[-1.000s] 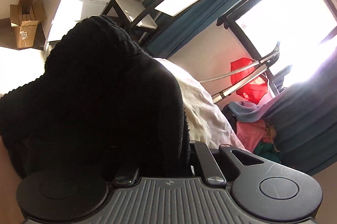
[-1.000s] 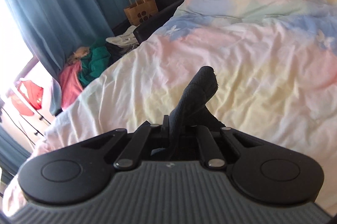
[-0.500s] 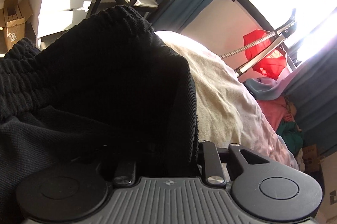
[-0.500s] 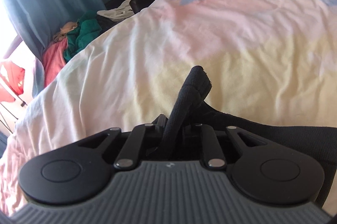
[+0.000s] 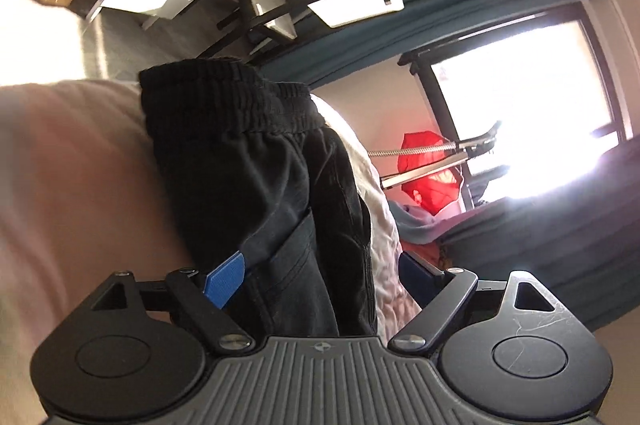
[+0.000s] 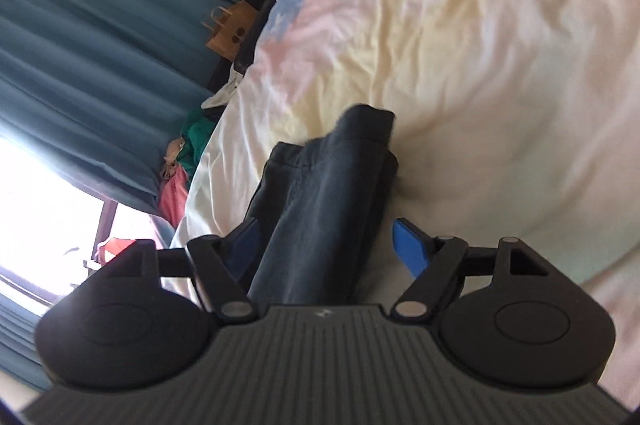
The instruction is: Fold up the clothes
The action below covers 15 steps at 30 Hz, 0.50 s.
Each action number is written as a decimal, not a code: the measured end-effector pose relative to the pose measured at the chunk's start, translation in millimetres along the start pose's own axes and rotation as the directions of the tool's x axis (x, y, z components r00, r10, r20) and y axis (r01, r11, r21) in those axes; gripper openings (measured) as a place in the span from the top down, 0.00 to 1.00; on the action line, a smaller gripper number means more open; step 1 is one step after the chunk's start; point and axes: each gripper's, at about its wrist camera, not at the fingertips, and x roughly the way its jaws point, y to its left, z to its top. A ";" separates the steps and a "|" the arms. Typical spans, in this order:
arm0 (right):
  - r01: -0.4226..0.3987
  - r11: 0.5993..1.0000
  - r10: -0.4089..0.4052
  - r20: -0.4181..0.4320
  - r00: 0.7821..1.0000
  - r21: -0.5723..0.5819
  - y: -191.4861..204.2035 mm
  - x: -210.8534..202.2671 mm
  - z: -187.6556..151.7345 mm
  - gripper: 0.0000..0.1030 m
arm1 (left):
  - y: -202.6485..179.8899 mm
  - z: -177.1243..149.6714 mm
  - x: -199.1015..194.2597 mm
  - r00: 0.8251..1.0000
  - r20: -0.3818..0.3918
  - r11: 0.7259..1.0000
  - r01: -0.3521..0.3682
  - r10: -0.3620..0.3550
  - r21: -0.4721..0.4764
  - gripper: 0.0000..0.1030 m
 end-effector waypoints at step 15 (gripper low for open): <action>-0.113 0.993 0.110 -0.184 0.977 -0.010 -20.3 73.8 8.3 0.29 | 61.9 11.6 52.6 0.996 0.007 0.995 0.091 -0.091 -0.035 0.19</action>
